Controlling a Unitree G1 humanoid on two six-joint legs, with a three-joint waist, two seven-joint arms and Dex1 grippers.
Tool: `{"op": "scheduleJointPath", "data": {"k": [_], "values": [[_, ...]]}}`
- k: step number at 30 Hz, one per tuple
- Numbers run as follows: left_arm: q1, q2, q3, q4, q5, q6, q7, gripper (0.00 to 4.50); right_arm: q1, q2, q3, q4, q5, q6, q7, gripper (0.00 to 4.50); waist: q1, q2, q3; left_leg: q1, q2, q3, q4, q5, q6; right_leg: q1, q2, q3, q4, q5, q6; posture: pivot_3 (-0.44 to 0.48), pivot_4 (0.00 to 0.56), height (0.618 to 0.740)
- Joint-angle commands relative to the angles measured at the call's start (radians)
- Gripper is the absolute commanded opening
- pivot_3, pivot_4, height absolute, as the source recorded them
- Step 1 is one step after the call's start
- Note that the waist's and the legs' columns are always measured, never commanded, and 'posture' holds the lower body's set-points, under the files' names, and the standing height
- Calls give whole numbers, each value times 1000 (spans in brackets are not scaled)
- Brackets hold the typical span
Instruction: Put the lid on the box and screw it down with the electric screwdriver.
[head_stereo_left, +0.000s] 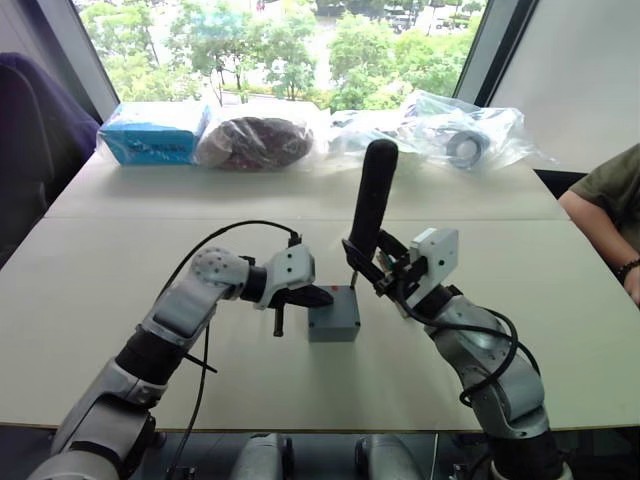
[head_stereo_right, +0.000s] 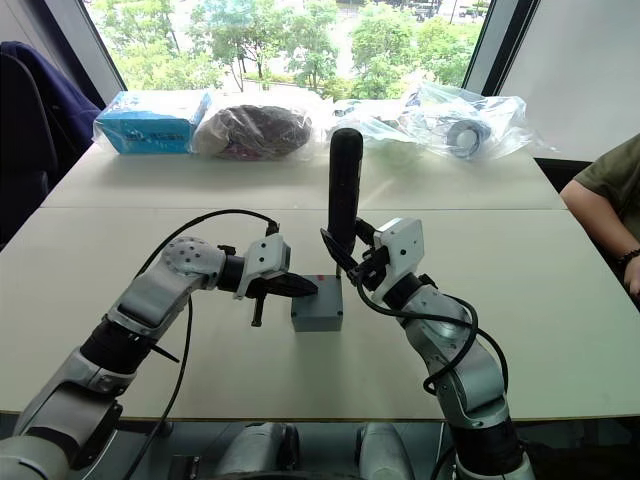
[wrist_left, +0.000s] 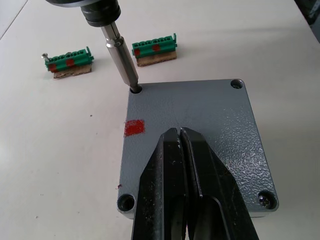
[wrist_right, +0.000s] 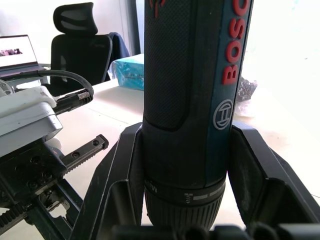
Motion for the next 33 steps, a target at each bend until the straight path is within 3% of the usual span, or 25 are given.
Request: {"op": "scheduleJointPath", "data": {"k": [1,33], "values": [[33,18,-55,27,44,35,-8,0,75,-9,13,149,-34,91,-21,1739,0,0,-2,0,0,0,0,0,0,0,0,0,0,0,0,0,150,740],[33,15,-56,27,51,38,-5,0,87,-21,17,190,-47,62,5,1739,-1,0,-5,1,0,-1,-5,-1,-1,3,0,-1,-9,-1,-2,0,150,740]]}}
